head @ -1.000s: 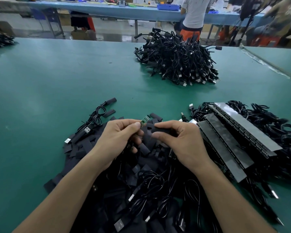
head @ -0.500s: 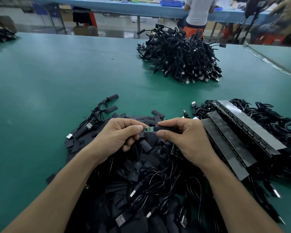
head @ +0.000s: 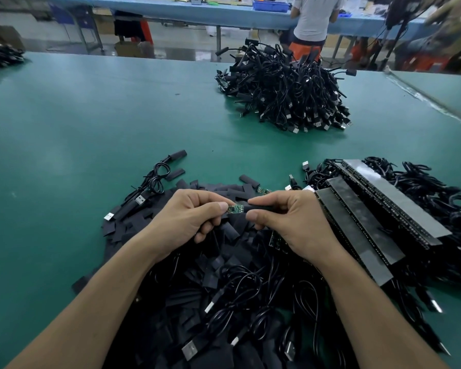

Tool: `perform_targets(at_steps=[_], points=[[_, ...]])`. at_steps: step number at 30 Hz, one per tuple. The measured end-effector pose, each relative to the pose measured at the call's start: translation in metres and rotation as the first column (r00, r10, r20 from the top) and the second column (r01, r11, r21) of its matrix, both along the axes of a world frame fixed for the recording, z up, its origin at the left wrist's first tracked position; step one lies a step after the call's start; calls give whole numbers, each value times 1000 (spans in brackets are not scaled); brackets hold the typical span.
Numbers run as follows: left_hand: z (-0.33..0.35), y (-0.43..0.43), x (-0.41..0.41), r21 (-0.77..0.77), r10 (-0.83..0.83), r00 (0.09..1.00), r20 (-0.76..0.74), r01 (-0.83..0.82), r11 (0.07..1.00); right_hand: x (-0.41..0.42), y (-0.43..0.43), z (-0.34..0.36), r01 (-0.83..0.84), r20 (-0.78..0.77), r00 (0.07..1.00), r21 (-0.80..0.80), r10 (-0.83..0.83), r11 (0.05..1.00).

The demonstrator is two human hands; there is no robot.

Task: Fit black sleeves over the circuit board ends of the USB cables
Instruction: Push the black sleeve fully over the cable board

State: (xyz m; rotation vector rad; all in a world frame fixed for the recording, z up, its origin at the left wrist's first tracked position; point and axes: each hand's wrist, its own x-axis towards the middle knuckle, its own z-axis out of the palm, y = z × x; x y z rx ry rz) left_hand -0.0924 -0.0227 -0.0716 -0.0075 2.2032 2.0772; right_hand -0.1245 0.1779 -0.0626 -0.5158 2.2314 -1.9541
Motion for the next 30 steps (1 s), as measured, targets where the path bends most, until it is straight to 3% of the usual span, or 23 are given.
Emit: perform_targets(at_steps=[8, 16, 24, 30], points=[[1, -3, 0, 13, -18, 1000, 10, 17, 1000, 0, 1, 0, -72, 3, 997, 54, 72, 996], [3, 5, 3, -101, -77, 996, -48, 72, 992, -1, -2, -8, -13, -136, 990, 169, 36, 986], [1, 4, 2, 41, 47, 999, -11, -47, 998, -4, 0, -14, 21, -199, 980, 154, 10, 988], [0, 2, 3, 86, 41, 999, -4, -40, 996, -4, 0, -18, 27, -295, 955, 224, 41, 974]])
